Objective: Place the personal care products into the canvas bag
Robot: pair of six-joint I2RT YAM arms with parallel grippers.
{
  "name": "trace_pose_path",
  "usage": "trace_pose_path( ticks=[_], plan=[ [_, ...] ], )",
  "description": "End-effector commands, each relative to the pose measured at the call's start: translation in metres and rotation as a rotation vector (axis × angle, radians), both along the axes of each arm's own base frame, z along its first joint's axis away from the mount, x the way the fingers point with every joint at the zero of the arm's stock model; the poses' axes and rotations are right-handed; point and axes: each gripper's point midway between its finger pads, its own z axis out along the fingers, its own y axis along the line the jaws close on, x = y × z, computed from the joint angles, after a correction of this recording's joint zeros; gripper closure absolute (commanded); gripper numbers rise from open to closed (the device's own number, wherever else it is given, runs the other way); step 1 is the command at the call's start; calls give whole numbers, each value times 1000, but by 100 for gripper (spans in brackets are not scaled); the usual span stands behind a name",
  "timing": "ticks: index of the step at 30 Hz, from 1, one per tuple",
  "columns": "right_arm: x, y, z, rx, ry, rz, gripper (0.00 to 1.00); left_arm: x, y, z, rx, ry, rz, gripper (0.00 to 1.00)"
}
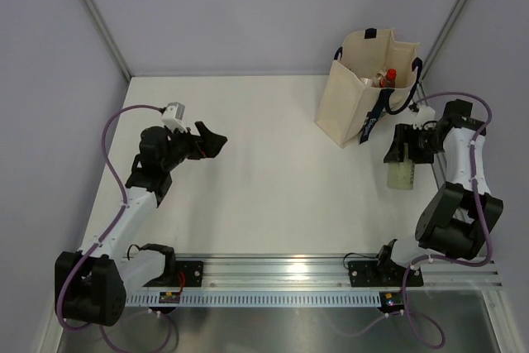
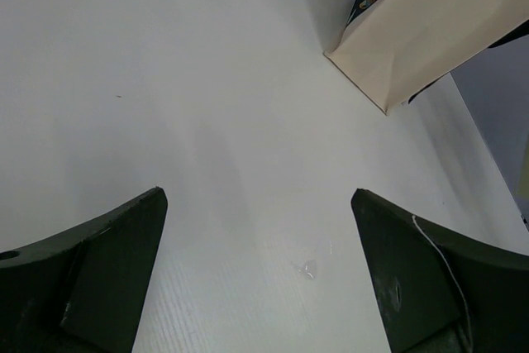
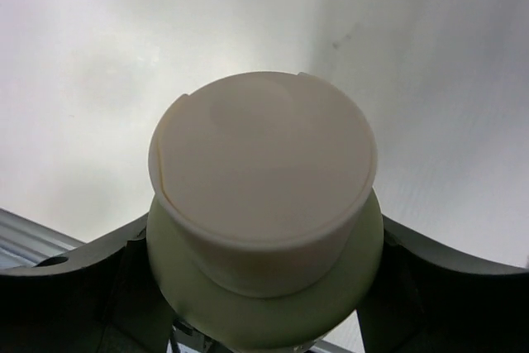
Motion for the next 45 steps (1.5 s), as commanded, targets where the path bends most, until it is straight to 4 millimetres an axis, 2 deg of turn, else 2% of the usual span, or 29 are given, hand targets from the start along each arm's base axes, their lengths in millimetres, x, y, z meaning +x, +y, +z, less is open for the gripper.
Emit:
trace_pose_path(
  ticks=[1, 4, 5, 7, 8, 10, 11, 13, 14, 15, 16, 17, 18, 21, 22, 23, 24, 26, 27, 30, 31, 33, 36, 38, 39, 41, 42, 44, 45],
  plan=[
    [17, 38, 78, 156, -264, 115, 100, 10, -8, 37, -35, -112, -31, 1],
    [35, 47, 129, 206, -409, 128, 100, 10, -9, 42, -37, -123, -38, 1],
    [43, 50, 161, 226, -478, 126, 100, 10, -9, 44, -38, -127, -39, 1],
    [59, 54, 194, 225, -561, 140, 100, 10, -10, 45, -41, -128, -45, 1],
    [66, 56, 232, 215, -639, 140, 100, 11, -10, 46, -43, -130, -46, 1],
    [88, 57, 256, 210, -690, 140, 100, 12, -11, 48, -50, -132, -48, 1],
    [95, 63, 289, 199, -758, 144, 100, 12, -12, 50, -52, -134, -49, 1],
    [124, 61, 296, 195, -776, 122, 100, 13, -12, 50, -61, -128, -46, 1],
    [134, 62, 317, 164, -826, 98, 100, 14, -12, 50, -65, -129, -43, 1],
    [146, 59, 321, 151, -841, 76, 100, 14, -12, 50, -69, -126, -39, 1],
    [171, 53, 309, 156, -821, 56, 100, 13, -11, 49, -71, -121, -37, 1],
    [181, 46, 331, 108, -885, 22, 100, 13, -11, 49, -72, -119, -37, 1],
    [208, 46, 314, 92, -865, 5, 100, 12, -11, 50, -74, -117, -33, 1],
    [243, 34, 314, 1, -916, -78, 100, 10, -10, 49, -75, -106, -25, 1],
    [262, 30, 295, -21, -893, -94, 100, 9, -9, 48, -73, -98, -21, 1],
    [271, 22, 293, -73, -903, -124, 100, 8, -9, 50, -74, -101, -18, 1],
    [285, 18, 275, -89, -881, -135, 100, 8, -7, 51, -73, -105, -8, 1],
    [296, 11, 259, -133, -862, -137, 100, 6, -5, 49, -72, -98, 4, 1],
    [302, 9, 242, -155, -831, -134, 100, 5, -3, 51, -74, -105, 16, 1],
    [305, 3, 203, -235, -765, -57, 100, 3, 0, 48, -77, -100, 39, 1],
    [304, 2, 180, -271, -726, 3, 100, 3, 1, 48, -78, -101, 42, 1],
    [298, 3, 150, -285, -650, 66, 100, 2, 2, 45, -83, -96, 51, 1],
    [293, 3, 111, -307, -544, 120, 100, 1, 2, 42, -79, -94, 49, 1],
    [291, 1, 96, -316, -496, 119, 100, 2, 1, 42, -76, -90, 44, 1],
    [289, 1, 80, -316, -452, 124, 97, 2, 1, 41, -70, -91, 40, 1],
    [287, 0, 67, -338, -412, 123, 81, 3, 1, 42, -60, -90, 35, 1],
    [285, 0, 60, -338, -390, 124, 56, 4, 0, 42, -58, -90, 31, 1],
    [282, 0, 60, -338, -381, 119, 40, 4, 0, 43, -54, -92, 30, 1],
    [281, 0, 69, -341, -394, 115, 23, 4, 1, 42, -51, -91, 31, 1]
  ],
)
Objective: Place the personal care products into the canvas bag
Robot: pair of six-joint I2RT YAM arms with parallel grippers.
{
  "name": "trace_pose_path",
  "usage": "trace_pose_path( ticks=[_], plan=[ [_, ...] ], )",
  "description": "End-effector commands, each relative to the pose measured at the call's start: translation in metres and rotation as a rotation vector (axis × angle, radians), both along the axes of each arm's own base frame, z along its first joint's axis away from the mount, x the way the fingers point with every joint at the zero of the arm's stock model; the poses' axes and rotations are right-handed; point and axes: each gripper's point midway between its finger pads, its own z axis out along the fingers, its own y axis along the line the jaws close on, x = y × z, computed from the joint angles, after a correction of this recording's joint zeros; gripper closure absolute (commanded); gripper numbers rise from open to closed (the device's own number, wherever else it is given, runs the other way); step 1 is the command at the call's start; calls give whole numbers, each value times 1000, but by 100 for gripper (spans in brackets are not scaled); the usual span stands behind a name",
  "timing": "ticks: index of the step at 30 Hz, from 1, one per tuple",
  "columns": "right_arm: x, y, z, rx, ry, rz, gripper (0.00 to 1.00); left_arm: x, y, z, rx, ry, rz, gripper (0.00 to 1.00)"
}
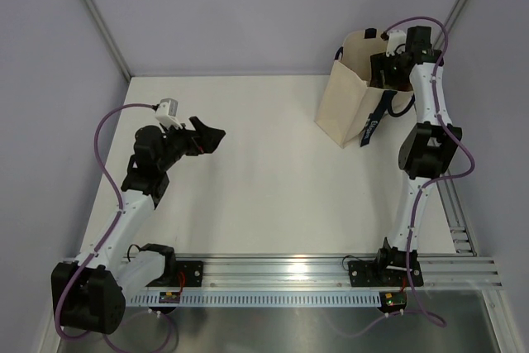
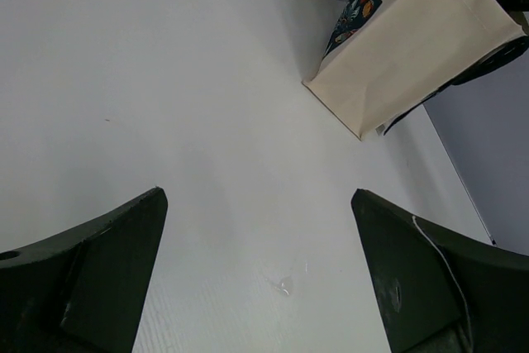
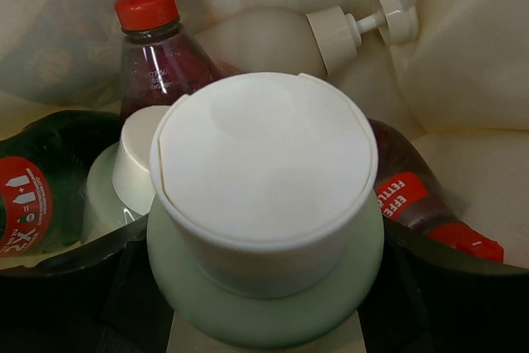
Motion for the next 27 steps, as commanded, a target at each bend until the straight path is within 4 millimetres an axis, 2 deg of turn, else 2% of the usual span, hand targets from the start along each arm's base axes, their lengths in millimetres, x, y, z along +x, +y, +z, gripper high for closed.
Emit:
trace_pose_path(
  ticks=[1, 2, 3, 4, 8, 13, 14, 16, 17, 18, 19, 20, 21, 22, 23, 24, 25, 26, 27],
  plan=[
    [4, -7, 35, -67, -80, -9, 17, 5, 1, 13, 19, -54, 3, 1],
    [4, -6, 46, -59, -99, -12, 12, 5, 2, 13, 24, -57, 5, 1],
    [-1, -4, 57, -47, -108, -15, 3, 4, 2, 13, 30, -57, 6, 1],
    [-2, -1, 73, -20, -136, -15, 1, 4, 3, 14, 34, -58, 8, 1],
    [-19, 12, 111, 54, -173, -1, 1, 3, 5, 18, 61, -78, 10, 1],
    [-33, 17, 144, 122, -227, -18, 0, 0, 6, 25, 75, -96, 8, 1],
    [-36, 19, 160, 136, -261, -22, 1, -1, 7, 24, 79, -94, 5, 1],
    [-40, 17, 173, 164, -286, -78, 0, -3, 7, 28, 82, -101, 5, 1],
    [-46, 15, 194, 168, -337, -103, 0, -4, 8, 30, 88, -105, 8, 1],
    [-49, 13, 203, 169, -357, -132, 1, -5, 9, 28, 94, -95, 12, 1],
    [-54, 5, 202, 173, -351, -207, 0, -7, 10, 35, 95, -109, 13, 1],
    [-64, 2, 224, 170, -408, -246, 1, -8, 12, 37, 104, -113, 24, 1],
    [-69, -9, 212, 156, -383, -327, 0, -9, 14, 42, 107, -122, 32, 1],
    [-76, -13, 215, 143, -392, -355, 0, -12, 15, 44, 110, -126, 36, 1],
    [-89, -14, 230, 133, -432, -367, 1, -13, 17, 44, 116, -125, 45, 1],
    [-96, -17, 229, 120, -432, -379, 1, -15, 18, 45, 119, -125, 51, 1],
    [-103, -21, 210, 89, -388, -388, 1, -16, 20, 46, 120, -128, 59, 1],
    [-117, -22, 221, 74, -421, -395, 1, -19, 22, 49, 121, -139, 67, 1],
    [-123, -26, 200, 36, -376, -401, 1, -20, 23, 49, 123, -137, 69, 1]
  ],
)
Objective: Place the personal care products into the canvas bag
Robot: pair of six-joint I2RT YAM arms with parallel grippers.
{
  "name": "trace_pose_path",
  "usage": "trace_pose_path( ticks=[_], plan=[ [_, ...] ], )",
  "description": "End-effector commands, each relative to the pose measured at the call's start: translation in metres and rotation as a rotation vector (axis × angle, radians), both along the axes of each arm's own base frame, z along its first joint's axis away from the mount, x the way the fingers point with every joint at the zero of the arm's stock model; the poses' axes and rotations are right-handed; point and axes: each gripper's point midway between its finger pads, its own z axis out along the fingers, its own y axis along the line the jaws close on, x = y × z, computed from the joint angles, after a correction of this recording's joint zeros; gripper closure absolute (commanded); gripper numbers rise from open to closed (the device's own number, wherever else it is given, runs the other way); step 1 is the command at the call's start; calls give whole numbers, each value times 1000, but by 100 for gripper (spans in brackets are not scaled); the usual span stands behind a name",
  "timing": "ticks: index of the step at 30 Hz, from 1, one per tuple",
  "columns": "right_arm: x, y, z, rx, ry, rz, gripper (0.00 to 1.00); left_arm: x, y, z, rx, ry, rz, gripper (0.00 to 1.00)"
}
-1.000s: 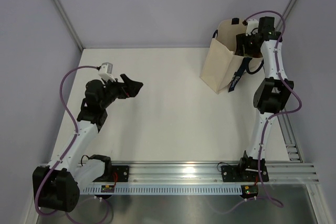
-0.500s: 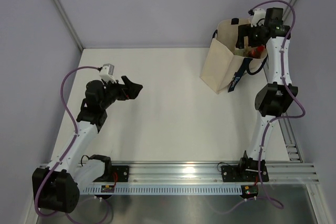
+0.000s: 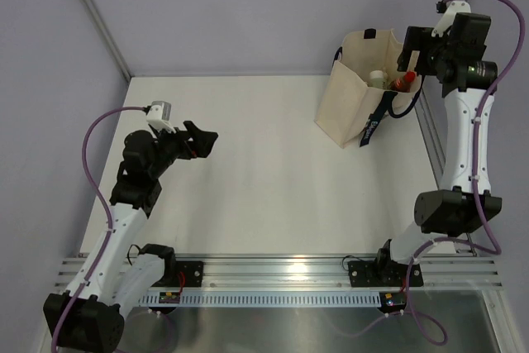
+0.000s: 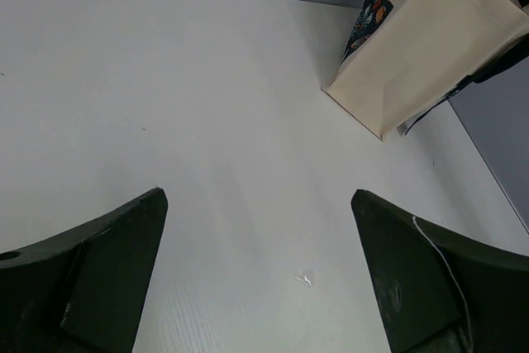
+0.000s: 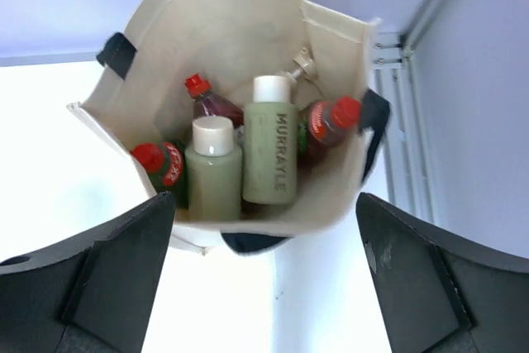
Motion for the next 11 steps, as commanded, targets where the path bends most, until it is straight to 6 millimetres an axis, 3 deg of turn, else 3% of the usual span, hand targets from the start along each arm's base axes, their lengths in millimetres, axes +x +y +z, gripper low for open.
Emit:
trace_pose_path(
  ticks=[1, 2, 3, 4, 5, 6, 7, 8, 9, 11],
  plan=[
    [-27, -22, -3, -71, -13, -118, 0, -1, 8, 27, 23, -75, 37, 1],
    [-41, -20, 14, -88, -67, -117, 0, -3, 9, 26, 22, -75, 41, 1],
    [-47, -21, 13, -100, -79, -114, 1, -3, 9, 25, 22, -71, 43, 1],
    [-56, -25, -10, -119, -36, -133, 1, -4, 9, 24, 22, -70, 43, 1],
    [-69, -22, 9, -135, -114, -131, 0, -5, 9, 22, 22, -68, 43, 1],
    [-75, -22, 9, -142, -131, -130, 1, -5, 9, 21, 21, -67, 45, 1],
    [-82, -22, -10, -136, -105, -136, 1, -6, 9, 21, 22, -70, 42, 1],
    [-93, -20, 1, -140, -155, -141, 1, -6, 9, 21, 23, -72, 41, 1],
    [-97, -18, -11, -128, -135, -139, 0, -6, 10, 20, 24, -72, 43, 1],
    [-109, -15, -8, -99, -158, -156, 0, -6, 8, 20, 26, -74, 35, 1]
  ],
)
